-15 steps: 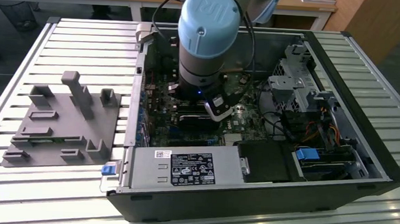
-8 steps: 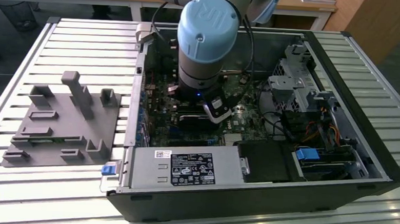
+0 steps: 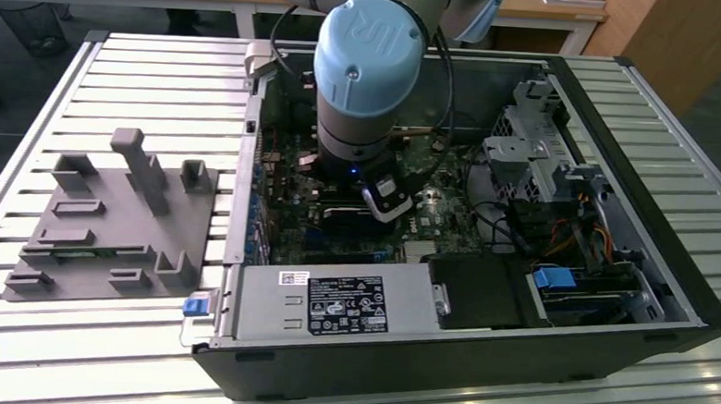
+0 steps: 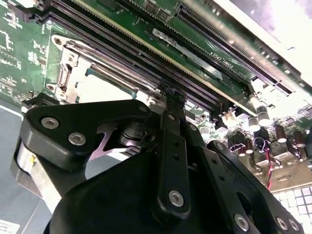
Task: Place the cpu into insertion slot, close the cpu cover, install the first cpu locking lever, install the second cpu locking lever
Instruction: 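Install the second cpu locking lever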
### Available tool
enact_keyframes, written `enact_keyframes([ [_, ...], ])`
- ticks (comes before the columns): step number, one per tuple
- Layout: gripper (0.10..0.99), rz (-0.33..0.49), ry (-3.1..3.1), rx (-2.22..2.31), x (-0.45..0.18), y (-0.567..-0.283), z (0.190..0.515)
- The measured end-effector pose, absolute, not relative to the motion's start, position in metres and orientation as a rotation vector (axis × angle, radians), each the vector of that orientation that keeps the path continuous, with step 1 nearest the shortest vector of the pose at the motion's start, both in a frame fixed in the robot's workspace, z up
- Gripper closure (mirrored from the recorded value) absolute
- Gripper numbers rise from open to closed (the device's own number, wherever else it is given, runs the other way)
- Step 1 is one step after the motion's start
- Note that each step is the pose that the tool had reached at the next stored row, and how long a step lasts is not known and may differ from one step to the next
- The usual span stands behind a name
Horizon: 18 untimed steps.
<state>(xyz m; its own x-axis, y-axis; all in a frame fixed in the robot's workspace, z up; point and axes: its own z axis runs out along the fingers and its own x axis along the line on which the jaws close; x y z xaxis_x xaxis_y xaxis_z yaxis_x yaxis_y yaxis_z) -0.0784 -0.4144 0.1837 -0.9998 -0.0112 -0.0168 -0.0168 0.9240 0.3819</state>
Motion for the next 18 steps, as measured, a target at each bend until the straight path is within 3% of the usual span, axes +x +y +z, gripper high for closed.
enact_keyframes([
  [18, 0.98, 0.606, 3.068, -0.023, -0.0785, -0.4165, 0.1861],
])
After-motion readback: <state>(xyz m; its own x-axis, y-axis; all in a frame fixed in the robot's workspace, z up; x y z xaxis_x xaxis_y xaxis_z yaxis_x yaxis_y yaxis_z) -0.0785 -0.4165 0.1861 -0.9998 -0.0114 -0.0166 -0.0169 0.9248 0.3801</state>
